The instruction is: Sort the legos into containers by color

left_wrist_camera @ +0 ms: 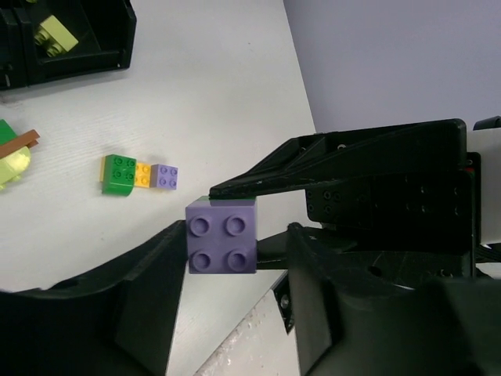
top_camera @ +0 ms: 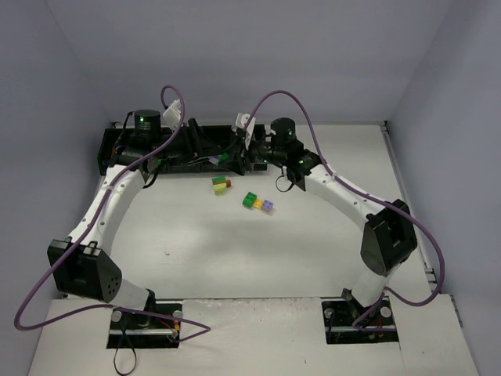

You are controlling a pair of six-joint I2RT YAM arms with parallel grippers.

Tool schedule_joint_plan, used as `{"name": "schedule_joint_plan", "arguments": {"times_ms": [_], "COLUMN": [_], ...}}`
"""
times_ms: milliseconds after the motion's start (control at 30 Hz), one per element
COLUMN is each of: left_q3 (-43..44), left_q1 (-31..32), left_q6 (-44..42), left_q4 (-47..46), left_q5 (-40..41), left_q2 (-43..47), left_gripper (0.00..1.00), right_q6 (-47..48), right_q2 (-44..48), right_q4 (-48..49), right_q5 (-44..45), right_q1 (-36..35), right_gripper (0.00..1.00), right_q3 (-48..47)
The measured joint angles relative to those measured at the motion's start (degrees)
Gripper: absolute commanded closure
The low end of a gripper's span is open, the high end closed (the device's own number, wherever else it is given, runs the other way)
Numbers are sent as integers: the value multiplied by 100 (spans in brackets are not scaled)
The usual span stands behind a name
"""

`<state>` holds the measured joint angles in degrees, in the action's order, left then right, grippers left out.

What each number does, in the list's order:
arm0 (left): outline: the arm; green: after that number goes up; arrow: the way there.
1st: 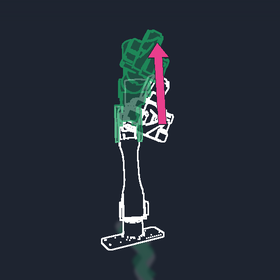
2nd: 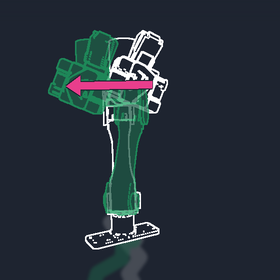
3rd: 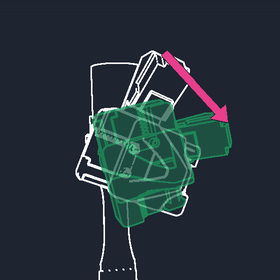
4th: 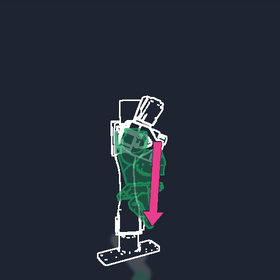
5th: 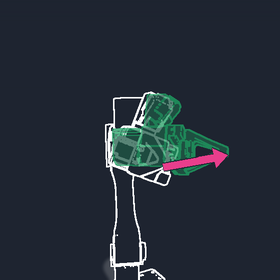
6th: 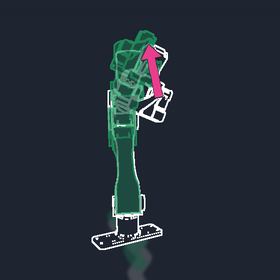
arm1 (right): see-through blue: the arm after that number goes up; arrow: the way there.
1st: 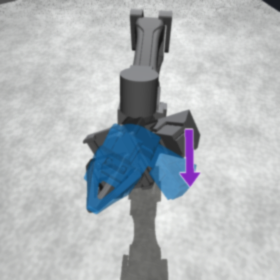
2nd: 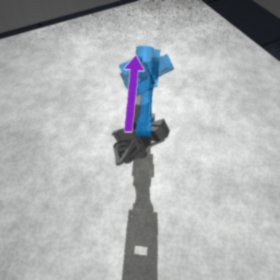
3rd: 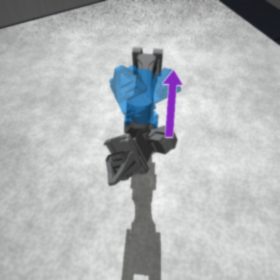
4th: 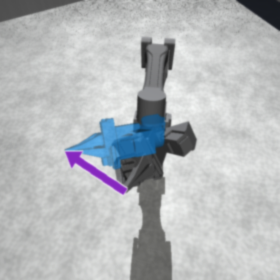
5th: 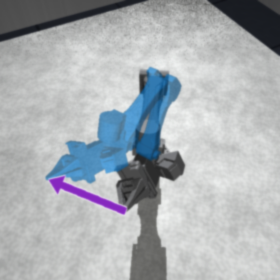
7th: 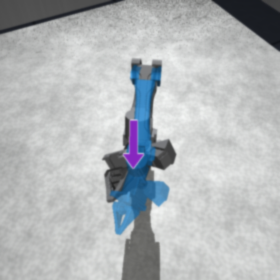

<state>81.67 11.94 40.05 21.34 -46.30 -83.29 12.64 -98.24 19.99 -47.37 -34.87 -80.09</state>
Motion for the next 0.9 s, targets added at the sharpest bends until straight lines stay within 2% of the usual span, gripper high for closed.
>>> {"name": "schedule_joint_plan", "arguments": {"times_ms": [167,200,233,267,433,467,500,533,567,767,900], "left_q3": [-2,-2,-4,-4,-9,-9,-9,-9,-9,-9,-9], "left_q1": [-20,-20,-20,-20,-20,-20,-20,-20,-20,-17,-4], "left_q6": [-59,-50,-46,-57,-39,-39,-39,-39,-42,-111,-195], "left_q4": [13,13,15,15,11,9,7,7,9,31,116], "left_q5": [70,76,90,101,96,96,94,94,94,22,22], "left_q2": [0,0,0,0,0,0,0,0,-2,-2,-2], "left_gripper": [73,77,88,91,93,92,86,71,66,52,51], "right_q6": [11,15,33,44,50,50,50,50,50,28,9], "right_q2": [0,2,2,2,7,9,11,11,11,11,11], "right_q4": [-4,-2,-4,-2,-7,-7,-7,-7,-9,-31,-55], "right_q5": [0,0,2,11,24,24,26,28,28,68,68], "right_q1": [0,0,0,0,7,7,7,7,9,33,33], "right_gripper": [100,100,100,100,100,100,100,100,100,100,100], "right_q3": [0,0,0,0,0,0,0,0,0,0,0]}}
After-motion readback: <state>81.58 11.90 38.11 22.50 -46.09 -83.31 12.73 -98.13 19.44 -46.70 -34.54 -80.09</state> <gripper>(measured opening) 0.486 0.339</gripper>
